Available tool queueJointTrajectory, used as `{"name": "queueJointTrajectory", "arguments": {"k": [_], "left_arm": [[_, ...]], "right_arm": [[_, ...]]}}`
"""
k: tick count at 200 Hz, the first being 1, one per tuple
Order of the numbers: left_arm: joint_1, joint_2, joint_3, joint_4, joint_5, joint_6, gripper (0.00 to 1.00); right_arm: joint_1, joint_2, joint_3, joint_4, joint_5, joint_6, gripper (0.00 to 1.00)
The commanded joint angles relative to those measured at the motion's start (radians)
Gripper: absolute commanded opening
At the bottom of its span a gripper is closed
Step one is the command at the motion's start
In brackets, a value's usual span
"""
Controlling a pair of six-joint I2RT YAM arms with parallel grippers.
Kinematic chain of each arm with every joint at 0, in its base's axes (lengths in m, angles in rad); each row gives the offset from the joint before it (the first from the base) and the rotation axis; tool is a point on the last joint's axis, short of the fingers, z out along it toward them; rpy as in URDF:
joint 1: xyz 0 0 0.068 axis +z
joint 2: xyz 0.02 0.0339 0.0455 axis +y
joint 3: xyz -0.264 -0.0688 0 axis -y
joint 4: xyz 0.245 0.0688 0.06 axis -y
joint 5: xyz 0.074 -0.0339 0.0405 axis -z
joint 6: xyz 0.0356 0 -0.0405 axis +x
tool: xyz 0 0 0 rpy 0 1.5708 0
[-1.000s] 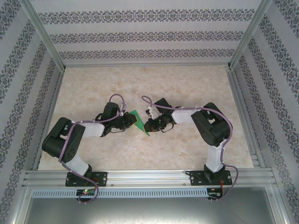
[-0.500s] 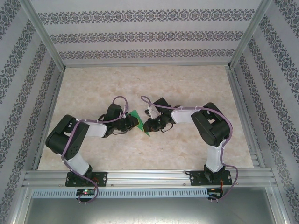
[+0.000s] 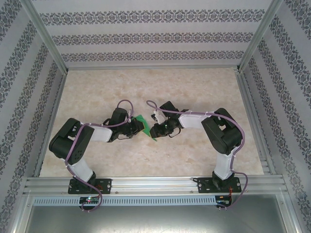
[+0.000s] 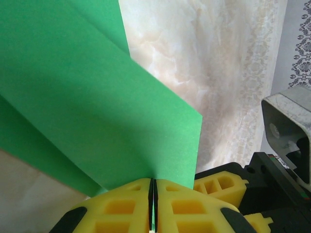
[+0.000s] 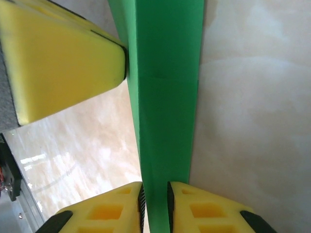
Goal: Fold a paper plane with a square sheet of paper (pick it up from the middle)
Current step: Fold the wing for the fifth time at the center of the table.
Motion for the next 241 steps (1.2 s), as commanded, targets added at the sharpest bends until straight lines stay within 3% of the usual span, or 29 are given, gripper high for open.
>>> {"name": "queueJointTrajectory", "arguments": {"k": [1,24,68,132,241], "left_arm": [[-0.011,0.014,0.027,-0.036,-0.021,-0.001,0.13],[-0.011,0.010,0.021,-0.030,-0.015,0.000,0.13],[-0.012,-0.059,-0.027,0.028,0.028,0.006,0.14],[-0.021,-0.105,-0.088,0.107,0.044,-0.005,0.14],[-0.030,-0.007,-0.033,0.122,0.039,0.010,0.13]], "right_arm": [[0.014,-0.022,0.022,-0.036,0.026,-0.042,0.19],[0.016,-0.012,0.025,-0.030,0.007,-0.048,0.12],[0.020,0.033,0.049,-0.028,-0.029,-0.045,0.07],[0.017,0.073,0.066,-0.021,-0.057,-0.027,0.06],[-0.001,0.124,0.090,-0.050,-0.091,0.005,0.05]]}}
